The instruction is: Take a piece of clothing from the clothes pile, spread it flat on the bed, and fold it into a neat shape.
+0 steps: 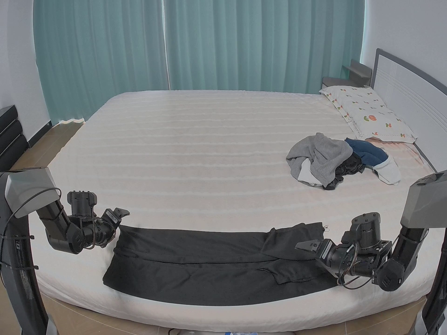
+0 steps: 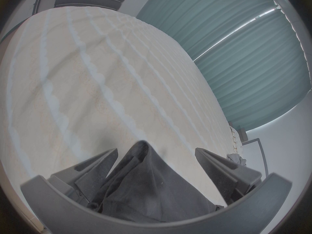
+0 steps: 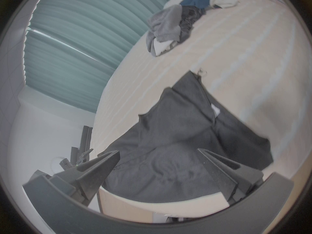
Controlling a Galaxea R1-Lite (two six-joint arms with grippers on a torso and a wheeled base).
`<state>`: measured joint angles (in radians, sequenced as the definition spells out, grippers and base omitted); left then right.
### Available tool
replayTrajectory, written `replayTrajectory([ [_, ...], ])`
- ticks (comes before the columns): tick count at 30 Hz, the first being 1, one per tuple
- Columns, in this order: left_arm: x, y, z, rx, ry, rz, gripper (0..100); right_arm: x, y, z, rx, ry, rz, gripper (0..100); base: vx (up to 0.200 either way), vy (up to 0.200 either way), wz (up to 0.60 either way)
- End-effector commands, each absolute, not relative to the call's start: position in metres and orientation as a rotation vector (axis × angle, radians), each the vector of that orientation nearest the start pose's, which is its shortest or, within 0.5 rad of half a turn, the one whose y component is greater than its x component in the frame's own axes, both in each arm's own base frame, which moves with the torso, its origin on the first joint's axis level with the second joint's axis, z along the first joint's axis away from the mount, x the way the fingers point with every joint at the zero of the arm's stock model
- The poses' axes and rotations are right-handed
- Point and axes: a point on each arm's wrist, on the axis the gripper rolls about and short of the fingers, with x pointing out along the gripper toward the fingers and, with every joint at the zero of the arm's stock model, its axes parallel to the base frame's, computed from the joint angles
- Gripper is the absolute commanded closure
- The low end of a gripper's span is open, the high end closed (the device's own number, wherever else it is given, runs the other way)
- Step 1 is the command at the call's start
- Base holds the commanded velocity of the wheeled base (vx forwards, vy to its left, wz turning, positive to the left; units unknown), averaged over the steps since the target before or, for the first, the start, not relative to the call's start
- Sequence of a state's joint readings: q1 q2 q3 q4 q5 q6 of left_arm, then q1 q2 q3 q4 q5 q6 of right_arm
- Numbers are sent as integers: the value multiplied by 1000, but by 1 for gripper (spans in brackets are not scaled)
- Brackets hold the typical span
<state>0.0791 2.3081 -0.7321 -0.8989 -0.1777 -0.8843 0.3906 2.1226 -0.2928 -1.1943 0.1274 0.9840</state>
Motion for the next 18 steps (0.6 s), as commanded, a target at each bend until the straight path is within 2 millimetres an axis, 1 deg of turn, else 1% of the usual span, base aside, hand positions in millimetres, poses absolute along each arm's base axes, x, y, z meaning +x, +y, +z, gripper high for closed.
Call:
replayTrajectory([
  [1,350,23,-10,-944,667,202,0,231,116,-3,853,887,143,0,-200,0,0],
  [4,350,23,-10,-944,666,203,0,229,119,-10,865,896,108,0,-200,0,0],
  [9,350,22,-11,-935,670,204,0,229,120,-16,876,901,89,0,-200,0,0],
  [11,349,22,-12,-936,676,203,0,231,121,-16,887,882,94,0,0,0,0],
  [15,348,21,-14,-927,682,203,0,232,122,-22,882,856,89,0,0,0,0],
  [18,348,20,-15,-924,684,202,0,237,124,-29,877,812,64,0,0,0,0],
])
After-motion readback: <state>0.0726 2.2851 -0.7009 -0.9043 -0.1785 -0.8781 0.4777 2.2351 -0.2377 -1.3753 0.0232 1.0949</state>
